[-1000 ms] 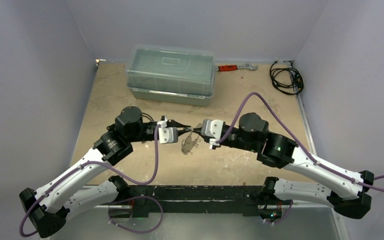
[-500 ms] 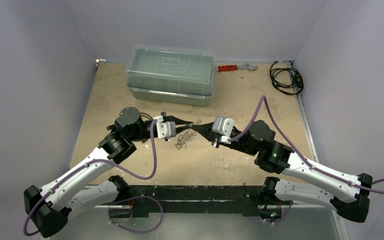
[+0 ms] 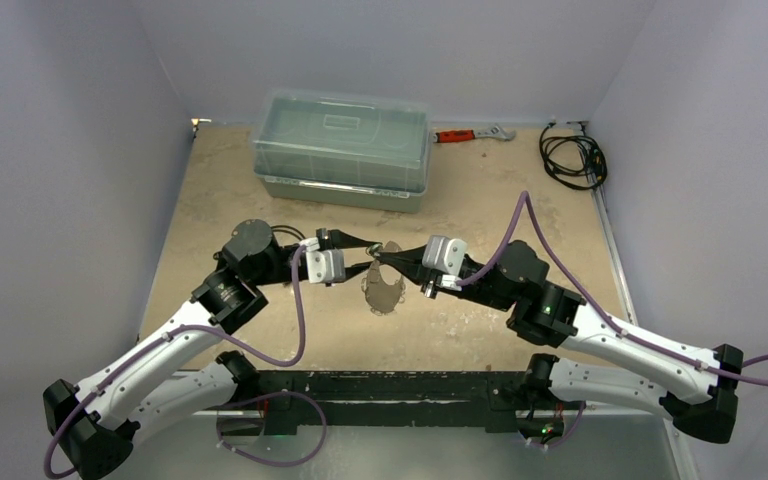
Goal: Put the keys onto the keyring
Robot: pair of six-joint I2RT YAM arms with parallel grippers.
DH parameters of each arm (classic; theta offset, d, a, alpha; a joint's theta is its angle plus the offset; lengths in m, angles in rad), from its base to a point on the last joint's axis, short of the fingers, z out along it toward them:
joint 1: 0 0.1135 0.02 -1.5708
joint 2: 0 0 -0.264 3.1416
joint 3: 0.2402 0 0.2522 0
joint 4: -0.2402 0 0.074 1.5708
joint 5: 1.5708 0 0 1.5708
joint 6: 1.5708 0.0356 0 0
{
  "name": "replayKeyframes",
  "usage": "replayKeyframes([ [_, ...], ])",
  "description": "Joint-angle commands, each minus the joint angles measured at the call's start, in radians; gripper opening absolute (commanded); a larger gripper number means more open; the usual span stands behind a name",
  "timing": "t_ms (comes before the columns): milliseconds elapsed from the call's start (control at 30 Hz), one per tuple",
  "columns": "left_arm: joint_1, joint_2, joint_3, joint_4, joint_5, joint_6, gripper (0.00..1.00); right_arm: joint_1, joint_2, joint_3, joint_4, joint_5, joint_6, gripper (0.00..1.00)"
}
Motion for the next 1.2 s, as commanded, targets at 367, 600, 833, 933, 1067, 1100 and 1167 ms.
replayKeyframes([
  [367,0.006,-0.019,0.010,0.001,0.056,0.007,0.06,-0.001,0.057,0.067,-0.030,-0.013,-0.055,0.00],
  [600,0.006,-0.020,0.009,-0.008,0.071,0.014,0.25,-0.005,0.060,0.068,-0.039,0.010,-0.058,0.00],
  [833,0.006,-0.023,0.008,-0.013,0.087,0.024,0.22,-0.005,0.077,0.074,-0.062,0.017,-0.072,0.00],
  [933,0.006,-0.022,0.007,-0.014,0.091,0.025,0.17,-0.005,0.081,0.074,-0.065,0.023,-0.077,0.00],
  [1067,0.005,-0.024,0.008,-0.015,0.092,0.026,0.13,-0.005,0.093,0.078,-0.079,0.034,-0.091,0.00],
  [1100,0.006,-0.024,0.007,-0.017,0.092,0.027,0.16,-0.005,0.099,0.082,-0.086,0.037,-0.096,0.00],
  [1167,0.007,-0.023,0.007,-0.018,0.093,0.027,0.22,-0.004,0.108,0.089,-0.099,0.039,-0.103,0.00],
])
